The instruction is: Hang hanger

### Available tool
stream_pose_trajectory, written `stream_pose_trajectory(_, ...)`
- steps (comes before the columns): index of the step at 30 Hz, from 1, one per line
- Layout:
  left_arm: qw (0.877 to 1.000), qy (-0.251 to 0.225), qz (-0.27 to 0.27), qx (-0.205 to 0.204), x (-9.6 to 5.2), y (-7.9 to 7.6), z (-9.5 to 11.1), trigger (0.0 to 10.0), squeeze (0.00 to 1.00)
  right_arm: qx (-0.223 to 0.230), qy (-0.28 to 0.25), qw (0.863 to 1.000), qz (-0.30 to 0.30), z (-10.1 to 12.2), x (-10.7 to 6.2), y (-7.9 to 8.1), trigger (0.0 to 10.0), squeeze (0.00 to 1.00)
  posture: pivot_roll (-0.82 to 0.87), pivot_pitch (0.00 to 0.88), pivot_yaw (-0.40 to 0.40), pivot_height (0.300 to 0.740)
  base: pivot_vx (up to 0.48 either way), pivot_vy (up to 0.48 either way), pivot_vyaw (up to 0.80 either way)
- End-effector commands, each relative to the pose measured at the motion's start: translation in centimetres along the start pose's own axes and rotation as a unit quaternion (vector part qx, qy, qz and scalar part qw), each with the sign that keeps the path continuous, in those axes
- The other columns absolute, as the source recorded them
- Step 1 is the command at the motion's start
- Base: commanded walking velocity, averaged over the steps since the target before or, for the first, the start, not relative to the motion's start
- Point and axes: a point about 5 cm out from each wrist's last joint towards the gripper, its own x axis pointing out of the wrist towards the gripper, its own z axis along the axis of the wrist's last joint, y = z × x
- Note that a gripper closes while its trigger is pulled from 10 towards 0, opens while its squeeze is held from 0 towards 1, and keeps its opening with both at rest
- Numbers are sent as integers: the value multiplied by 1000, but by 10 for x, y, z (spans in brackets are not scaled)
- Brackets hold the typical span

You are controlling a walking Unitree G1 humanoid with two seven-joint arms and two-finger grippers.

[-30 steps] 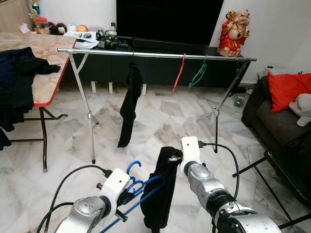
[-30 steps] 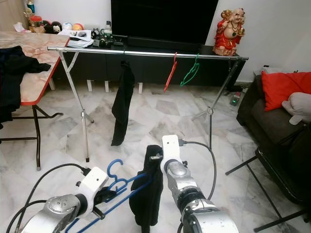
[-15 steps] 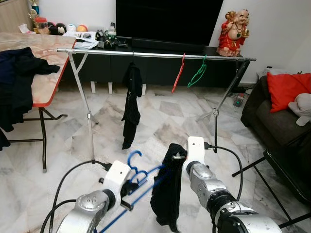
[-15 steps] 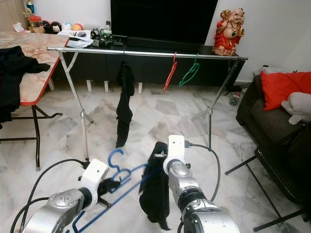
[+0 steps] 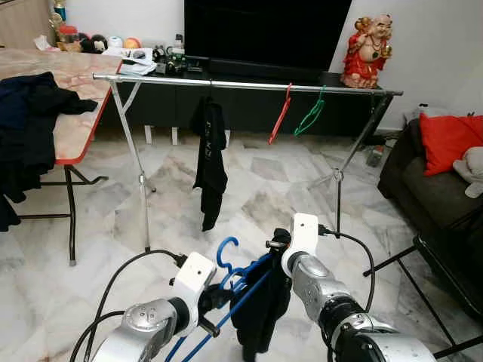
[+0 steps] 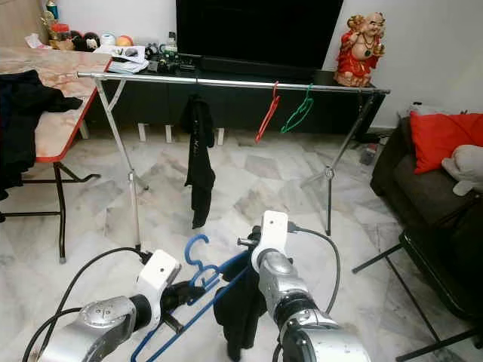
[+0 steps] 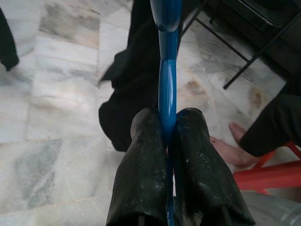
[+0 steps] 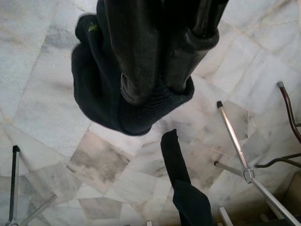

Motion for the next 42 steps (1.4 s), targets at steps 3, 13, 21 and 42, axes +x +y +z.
stream_pose_trajectory(3,1000,-13,-20,12,1,-8,5,10000,0,18,-22,1000,6,20,1,3,10000,0,277,0,-149,740,0,0,0)
stream_pose_trajectory(13,997,-67,46,-17,7,10,23,10000,0,17,-24,999,36,22,1,13,10000,0,267,0,-145,740,0,0,0)
stream_pose_trajectory(21,999,-15,-28,32,0,-6,6,10000,0,-59,-33,997,32,25,1,4,10000,0,271,0,-148,740,0,0,0)
stream_pose_trajectory(42,996,-27,72,40,9,15,15,10000,0,-89,-36,995,30,28,1,1,10000,0,268,0,-153,740,0,0,0)
